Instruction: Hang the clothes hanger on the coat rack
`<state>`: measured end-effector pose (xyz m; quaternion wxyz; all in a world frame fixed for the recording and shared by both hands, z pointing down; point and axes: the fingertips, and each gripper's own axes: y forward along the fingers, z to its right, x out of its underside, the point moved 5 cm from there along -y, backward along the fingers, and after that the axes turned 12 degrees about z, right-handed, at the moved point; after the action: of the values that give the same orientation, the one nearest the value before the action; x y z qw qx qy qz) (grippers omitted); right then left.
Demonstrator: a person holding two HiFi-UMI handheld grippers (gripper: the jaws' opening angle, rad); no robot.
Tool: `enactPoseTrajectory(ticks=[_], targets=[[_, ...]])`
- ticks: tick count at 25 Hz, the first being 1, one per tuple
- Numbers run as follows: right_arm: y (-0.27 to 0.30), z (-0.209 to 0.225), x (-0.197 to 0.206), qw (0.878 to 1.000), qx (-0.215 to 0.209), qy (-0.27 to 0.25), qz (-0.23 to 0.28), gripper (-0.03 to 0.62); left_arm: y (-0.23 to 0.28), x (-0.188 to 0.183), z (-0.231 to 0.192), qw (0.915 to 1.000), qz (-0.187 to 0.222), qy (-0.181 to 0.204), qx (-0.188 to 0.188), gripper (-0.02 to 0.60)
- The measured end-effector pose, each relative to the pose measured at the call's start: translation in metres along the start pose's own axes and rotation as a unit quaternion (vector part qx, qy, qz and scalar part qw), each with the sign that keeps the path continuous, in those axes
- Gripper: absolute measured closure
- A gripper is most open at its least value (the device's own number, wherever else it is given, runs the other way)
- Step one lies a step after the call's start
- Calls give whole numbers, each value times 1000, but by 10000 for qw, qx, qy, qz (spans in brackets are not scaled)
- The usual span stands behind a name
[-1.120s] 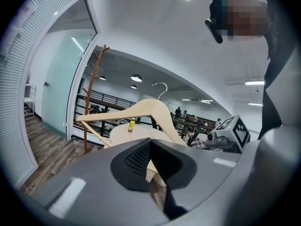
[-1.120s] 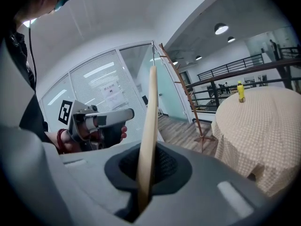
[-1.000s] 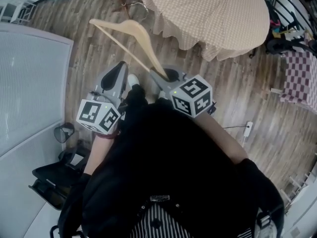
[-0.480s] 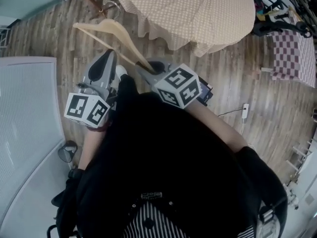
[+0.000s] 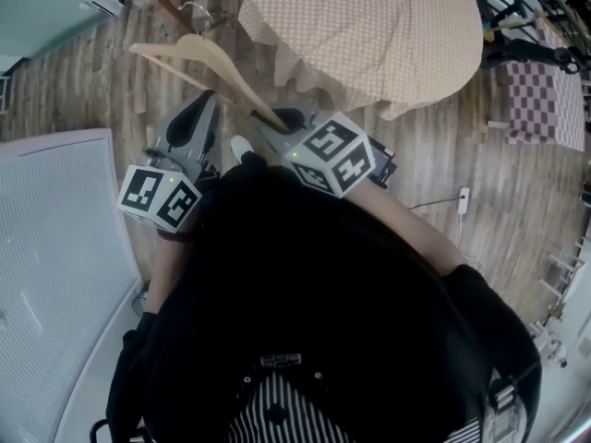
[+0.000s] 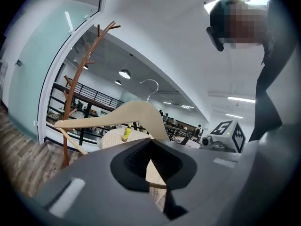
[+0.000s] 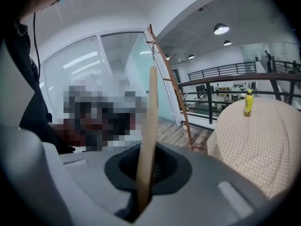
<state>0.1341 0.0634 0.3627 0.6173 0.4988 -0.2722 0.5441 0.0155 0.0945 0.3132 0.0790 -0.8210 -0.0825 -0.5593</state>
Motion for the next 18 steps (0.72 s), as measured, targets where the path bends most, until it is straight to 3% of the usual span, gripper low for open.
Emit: enactPoseTrajectory(ticks=[11, 18], targets=[[118, 16, -55, 9997, 201, -60, 99, 586, 5, -37, -123, 9996, 110, -98, 227, 580], [155, 30, -73, 9997, 175, -145, -49, 586, 13, -49, -177, 9996, 170, -210, 55, 580]])
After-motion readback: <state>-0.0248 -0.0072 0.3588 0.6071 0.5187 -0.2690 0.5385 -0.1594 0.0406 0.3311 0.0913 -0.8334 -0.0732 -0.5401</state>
